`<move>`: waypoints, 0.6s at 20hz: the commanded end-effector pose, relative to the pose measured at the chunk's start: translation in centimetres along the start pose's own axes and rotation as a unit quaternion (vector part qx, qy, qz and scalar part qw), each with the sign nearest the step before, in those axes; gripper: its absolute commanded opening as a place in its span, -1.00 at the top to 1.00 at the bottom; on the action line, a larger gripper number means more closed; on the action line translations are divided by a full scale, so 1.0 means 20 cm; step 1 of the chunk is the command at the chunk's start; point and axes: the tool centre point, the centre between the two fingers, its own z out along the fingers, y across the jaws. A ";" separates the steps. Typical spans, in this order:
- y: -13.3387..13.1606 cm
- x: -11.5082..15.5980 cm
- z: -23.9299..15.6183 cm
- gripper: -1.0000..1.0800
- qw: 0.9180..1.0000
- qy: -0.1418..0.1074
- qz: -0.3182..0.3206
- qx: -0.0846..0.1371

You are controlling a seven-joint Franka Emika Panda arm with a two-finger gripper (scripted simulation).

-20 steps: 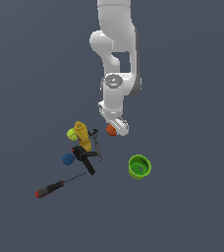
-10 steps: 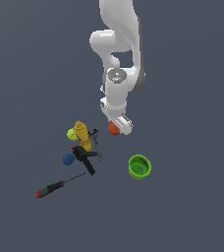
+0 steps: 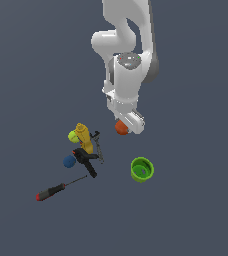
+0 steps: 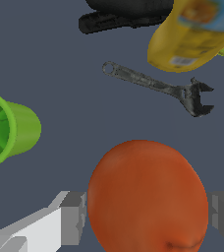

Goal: Pick up a designated object from a clutter of objects.

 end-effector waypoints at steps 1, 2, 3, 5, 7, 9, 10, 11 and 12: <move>-0.06 0.00 -0.11 1.00 1.000 0.000 0.000 0.000; -0.09 0.00 -0.15 1.00 1.000 0.000 0.000 0.000; -0.11 0.00 -0.19 1.00 1.000 0.000 0.000 0.000; -0.17 0.00 -0.27 1.00 1.000 0.000 0.000 0.000; -0.22 0.00 -0.36 1.00 1.000 0.000 0.000 0.000; -0.28 0.01 -0.44 1.00 1.000 0.000 0.000 0.000; -0.30 0.01 -0.49 1.00 1.000 0.000 0.000 0.000; -0.33 0.01 -0.53 1.00 1.000 0.000 0.000 0.000; -0.36 0.01 -0.57 1.00 1.000 0.000 0.000 0.000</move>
